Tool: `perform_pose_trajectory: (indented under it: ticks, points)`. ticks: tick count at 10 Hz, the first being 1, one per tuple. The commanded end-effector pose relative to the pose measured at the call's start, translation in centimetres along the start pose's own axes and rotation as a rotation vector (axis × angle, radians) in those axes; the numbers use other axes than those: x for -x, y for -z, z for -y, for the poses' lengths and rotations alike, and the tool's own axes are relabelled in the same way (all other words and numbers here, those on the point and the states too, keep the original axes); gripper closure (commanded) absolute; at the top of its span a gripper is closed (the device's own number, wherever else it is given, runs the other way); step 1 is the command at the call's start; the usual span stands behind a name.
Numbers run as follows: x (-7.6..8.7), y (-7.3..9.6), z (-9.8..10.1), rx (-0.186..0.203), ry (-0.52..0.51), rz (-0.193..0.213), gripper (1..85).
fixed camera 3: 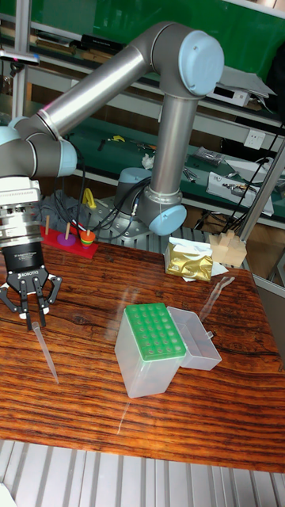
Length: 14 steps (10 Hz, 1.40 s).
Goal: Insert a large pipette tip into the holder for large pipette tips
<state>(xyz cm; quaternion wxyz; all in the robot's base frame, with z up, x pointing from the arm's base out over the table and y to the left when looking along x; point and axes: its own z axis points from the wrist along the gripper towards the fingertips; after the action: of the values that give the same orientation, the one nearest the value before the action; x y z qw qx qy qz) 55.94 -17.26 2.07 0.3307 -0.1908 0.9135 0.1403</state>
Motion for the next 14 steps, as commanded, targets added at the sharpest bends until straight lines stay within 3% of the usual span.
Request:
perform_pose_trajectory:
  ticks: [1, 8, 14]
  points:
    - [-0.79, 0.46, 0.41, 0.003, -0.007, 0.008, 56.3]
    - [-1.46, 1.1, 0.23, 0.005, -0.008, 0.012, 56.0]
    - [-0.99, 0.62, 0.11, -0.007, -0.003, 0.033, 56.3]
